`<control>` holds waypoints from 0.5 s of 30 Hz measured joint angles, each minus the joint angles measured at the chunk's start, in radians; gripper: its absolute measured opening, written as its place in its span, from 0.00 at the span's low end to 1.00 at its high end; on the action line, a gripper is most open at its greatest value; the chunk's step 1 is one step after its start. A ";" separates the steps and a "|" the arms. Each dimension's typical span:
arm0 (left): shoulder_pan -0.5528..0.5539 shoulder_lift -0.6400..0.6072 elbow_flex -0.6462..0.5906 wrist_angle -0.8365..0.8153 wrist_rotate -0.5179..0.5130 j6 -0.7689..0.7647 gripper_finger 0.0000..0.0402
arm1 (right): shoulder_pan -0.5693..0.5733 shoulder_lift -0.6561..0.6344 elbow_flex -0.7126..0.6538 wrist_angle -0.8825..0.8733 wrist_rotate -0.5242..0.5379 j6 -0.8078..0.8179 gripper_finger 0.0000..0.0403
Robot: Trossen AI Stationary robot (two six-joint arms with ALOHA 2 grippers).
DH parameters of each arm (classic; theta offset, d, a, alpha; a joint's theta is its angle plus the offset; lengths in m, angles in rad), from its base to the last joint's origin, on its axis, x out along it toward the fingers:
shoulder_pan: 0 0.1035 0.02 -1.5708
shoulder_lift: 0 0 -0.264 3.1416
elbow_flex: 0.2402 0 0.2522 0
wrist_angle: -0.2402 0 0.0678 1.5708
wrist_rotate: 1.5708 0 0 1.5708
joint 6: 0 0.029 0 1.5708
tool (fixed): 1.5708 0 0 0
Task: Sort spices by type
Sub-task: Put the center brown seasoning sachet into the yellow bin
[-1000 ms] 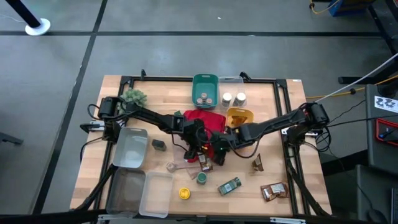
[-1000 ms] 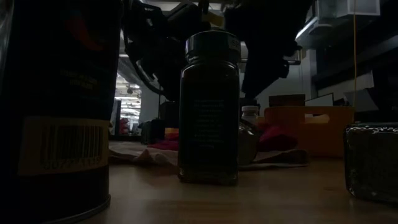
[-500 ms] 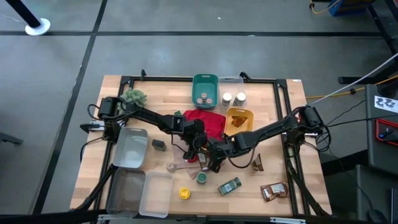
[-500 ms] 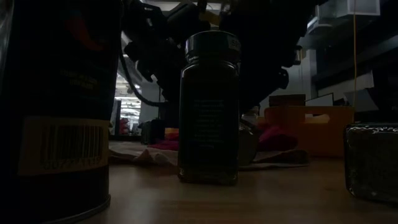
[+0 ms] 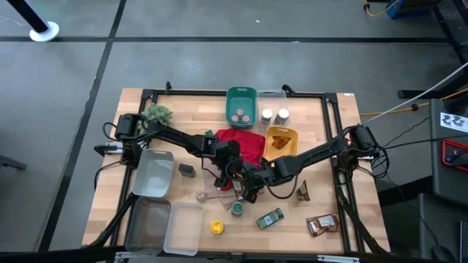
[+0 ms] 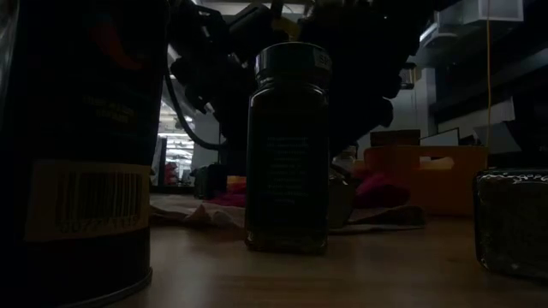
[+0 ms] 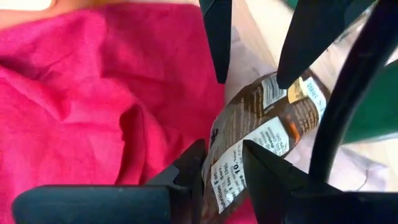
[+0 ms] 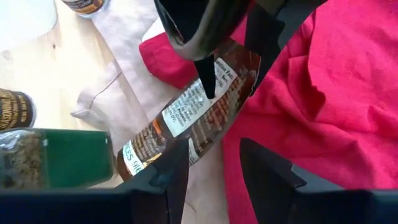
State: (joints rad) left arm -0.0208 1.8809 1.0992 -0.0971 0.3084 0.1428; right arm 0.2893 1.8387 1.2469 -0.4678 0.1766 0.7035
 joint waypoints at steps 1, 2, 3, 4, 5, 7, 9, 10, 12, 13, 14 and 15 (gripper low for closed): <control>0.000 0.000 0.000 -0.007 -0.001 0.000 0.22 | 0.000 0.006 0.000 0.002 0.004 0.000 0.36; 0.000 0.000 -0.001 -0.010 -0.002 0.001 0.22 | 0.000 0.013 0.000 0.005 0.006 0.000 0.36; 0.000 0.001 -0.001 -0.015 -0.002 0.005 0.22 | 0.000 0.022 0.000 0.014 0.007 0.000 0.36; 0.000 0.001 -0.002 -0.019 -0.002 0.015 0.22 | 0.000 0.028 0.000 0.026 0.008 -0.002 0.36; 0.000 0.001 -0.003 -0.022 -0.002 0.024 0.22 | 0.000 0.033 0.000 0.034 0.010 -0.009 0.36; 0.000 0.001 -0.004 -0.032 -0.001 0.035 0.22 | 0.001 0.040 0.000 0.050 0.026 -0.027 0.36; 0.000 0.001 -0.004 -0.037 -0.002 0.046 0.22 | 0.001 0.041 0.000 0.053 0.044 -0.031 0.36; 0.000 0.001 -0.004 -0.038 -0.002 0.046 0.22 | 0.001 0.041 0.000 0.051 0.051 -0.032 0.36; -0.002 0.001 -0.003 -0.042 -0.005 0.046 0.22 | 0.001 0.042 0.000 0.049 0.056 -0.035 0.36; -0.003 0.001 -0.003 -0.045 -0.005 0.051 0.22 | 0.001 0.042 0.000 0.050 0.054 -0.035 0.36; -0.004 0.001 -0.001 -0.050 -0.006 0.058 0.22 | 0.001 0.042 0.000 0.051 0.047 -0.037 0.36; -0.004 0.001 -0.001 -0.054 -0.006 0.063 0.22 | 0.001 0.042 0.000 0.053 0.042 -0.039 0.36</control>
State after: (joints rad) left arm -0.0250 1.8816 1.0985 -0.1506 0.3026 0.2055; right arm 0.2901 1.8809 1.2465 -0.4153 0.2181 0.6647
